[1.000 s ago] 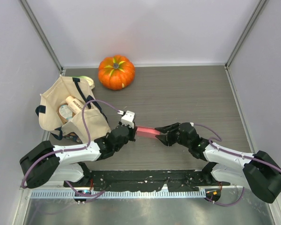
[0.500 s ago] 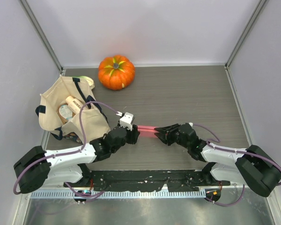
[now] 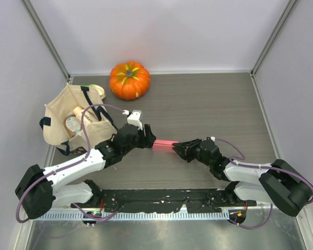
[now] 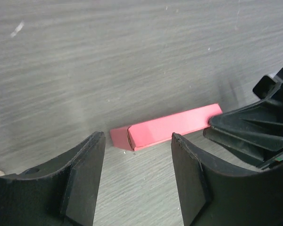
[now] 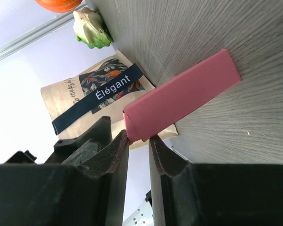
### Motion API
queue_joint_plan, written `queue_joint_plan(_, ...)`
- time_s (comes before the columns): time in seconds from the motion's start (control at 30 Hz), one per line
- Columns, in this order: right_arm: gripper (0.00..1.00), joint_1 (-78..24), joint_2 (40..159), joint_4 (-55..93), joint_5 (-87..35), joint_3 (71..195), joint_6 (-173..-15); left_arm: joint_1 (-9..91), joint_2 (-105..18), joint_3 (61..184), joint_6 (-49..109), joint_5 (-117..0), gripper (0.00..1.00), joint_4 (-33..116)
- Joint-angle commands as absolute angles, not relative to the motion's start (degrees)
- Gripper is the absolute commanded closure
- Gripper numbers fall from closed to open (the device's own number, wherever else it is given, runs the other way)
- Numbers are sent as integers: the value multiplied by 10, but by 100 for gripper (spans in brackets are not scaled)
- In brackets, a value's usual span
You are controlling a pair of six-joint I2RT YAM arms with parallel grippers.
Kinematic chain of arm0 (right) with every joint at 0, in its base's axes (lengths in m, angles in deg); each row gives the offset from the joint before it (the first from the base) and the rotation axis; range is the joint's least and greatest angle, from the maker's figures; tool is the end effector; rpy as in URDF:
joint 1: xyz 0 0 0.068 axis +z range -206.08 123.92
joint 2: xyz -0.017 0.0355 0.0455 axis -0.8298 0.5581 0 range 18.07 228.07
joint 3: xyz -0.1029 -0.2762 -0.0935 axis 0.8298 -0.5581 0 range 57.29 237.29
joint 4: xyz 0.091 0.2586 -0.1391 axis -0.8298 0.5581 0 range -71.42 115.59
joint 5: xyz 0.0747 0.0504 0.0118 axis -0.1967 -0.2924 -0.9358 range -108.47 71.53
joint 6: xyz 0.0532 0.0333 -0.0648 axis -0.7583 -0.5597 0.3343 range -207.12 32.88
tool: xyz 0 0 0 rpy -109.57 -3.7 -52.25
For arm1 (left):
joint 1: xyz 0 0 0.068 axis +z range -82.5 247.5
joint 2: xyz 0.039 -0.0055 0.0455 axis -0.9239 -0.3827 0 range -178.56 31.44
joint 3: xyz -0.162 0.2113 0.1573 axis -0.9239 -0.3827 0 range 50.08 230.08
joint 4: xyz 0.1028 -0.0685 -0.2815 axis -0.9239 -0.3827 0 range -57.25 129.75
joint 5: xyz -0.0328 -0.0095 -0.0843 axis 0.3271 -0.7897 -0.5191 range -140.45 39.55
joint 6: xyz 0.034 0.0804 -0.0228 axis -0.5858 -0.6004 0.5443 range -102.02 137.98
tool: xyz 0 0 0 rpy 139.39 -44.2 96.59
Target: Fold the paper box
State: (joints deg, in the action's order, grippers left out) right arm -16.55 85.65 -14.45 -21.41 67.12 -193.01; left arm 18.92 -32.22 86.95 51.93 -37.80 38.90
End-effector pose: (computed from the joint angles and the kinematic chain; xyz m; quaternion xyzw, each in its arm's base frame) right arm 0.1923 0.1642 0.1114 0.4491 0.7121 0.5212 0.1397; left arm 0.2187 -0.2212 0.2341 0.0517 0.8507 -0.2686 0.4489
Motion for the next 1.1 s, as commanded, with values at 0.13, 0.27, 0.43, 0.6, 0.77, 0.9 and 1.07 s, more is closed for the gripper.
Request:
queue_joint_plan(0.13,76,-180,872,-81,-187,650,-1892,229,-388,889,579,-473,45,389)
queue_joint_plan(0.27,77,-184,875,-84,-193,654,-1884,238,-393,867,591,-479,50,410)
queue_joint_plan(0.43,82,-186,876,-85,-198,656,-1872,256,-403,857,598,-491,54,431)
queue_joint_plan(0.6,83,-192,873,-82,-199,659,-1857,263,-416,845,604,-499,64,443)
queue_joint_plan(0.77,77,-204,880,-50,-229,687,-1752,265,-456,832,604,-497,72,453)
queue_joint_plan(0.9,53,-229,874,13,-293,758,-1551,266,-467,824,603,-498,79,461)
queue_joint_plan(1.07,34,-250,844,95,-389,815,-1362,265,-471,823,598,-502,83,462)
